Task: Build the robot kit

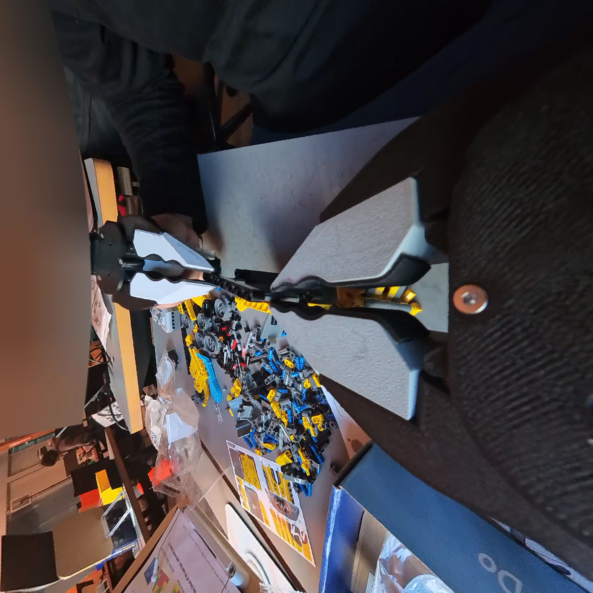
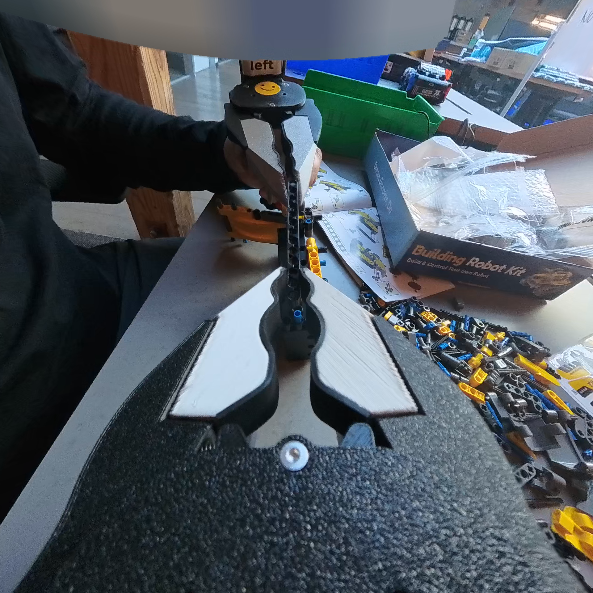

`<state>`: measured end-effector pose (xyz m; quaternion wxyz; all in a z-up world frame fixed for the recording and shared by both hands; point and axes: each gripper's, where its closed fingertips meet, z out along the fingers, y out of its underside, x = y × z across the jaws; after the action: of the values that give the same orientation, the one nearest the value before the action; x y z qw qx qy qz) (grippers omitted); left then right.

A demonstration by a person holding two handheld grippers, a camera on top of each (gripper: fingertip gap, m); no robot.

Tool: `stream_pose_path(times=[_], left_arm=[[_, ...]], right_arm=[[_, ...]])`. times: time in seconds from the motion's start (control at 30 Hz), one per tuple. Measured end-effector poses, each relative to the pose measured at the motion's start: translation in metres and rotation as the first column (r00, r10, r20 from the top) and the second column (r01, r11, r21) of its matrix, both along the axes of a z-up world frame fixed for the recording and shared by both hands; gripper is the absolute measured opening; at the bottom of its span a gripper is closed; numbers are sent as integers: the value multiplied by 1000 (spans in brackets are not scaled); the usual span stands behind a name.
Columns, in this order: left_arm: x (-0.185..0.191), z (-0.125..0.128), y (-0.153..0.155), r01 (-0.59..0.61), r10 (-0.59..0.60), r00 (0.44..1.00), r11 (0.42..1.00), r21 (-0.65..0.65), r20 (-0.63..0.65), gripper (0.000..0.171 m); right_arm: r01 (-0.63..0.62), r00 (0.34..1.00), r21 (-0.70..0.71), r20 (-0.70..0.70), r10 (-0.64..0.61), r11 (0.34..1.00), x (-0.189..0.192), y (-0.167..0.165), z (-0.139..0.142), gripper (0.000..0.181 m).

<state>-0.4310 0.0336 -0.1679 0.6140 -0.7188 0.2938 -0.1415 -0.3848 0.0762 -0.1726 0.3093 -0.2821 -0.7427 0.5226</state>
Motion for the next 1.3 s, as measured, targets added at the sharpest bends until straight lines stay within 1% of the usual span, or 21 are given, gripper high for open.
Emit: stream_pose_path(times=[0.17,0.27,0.6,0.77,0.97,1.23,1.3], left_arm=[[-2,-4,1,-10,10,1000,1000,-12,2,1],[-1,-4,1,-2,2,1000,1000,-11,27,1],[1,-5,0,9,-8,999,1000,-7,47,1],[1,-5,-2,13,-12,997,1000,-12,82,1],[0,-4,-1,13,-12,996,1000,-6,89,1],[1,-3,-2,14,-11,992,1000,-21,129,2],[1,-3,-2,16,-14,992,1000,-18,127,4]], right_arm=[[1,1000,34,4,-1,999,-1,0,-2,8],[-2,1000,36,9,1,999,0,0,-2,8],[-10,999,115,42,5,993,-1,0,-8,8],[-17,999,102,51,12,995,-1,-1,-8,8],[-15,998,93,59,10,996,-1,-1,-8,8],[-16,998,97,65,9,995,-1,-1,-8,8],[-17,998,98,68,10,995,-1,-1,-8,7]])
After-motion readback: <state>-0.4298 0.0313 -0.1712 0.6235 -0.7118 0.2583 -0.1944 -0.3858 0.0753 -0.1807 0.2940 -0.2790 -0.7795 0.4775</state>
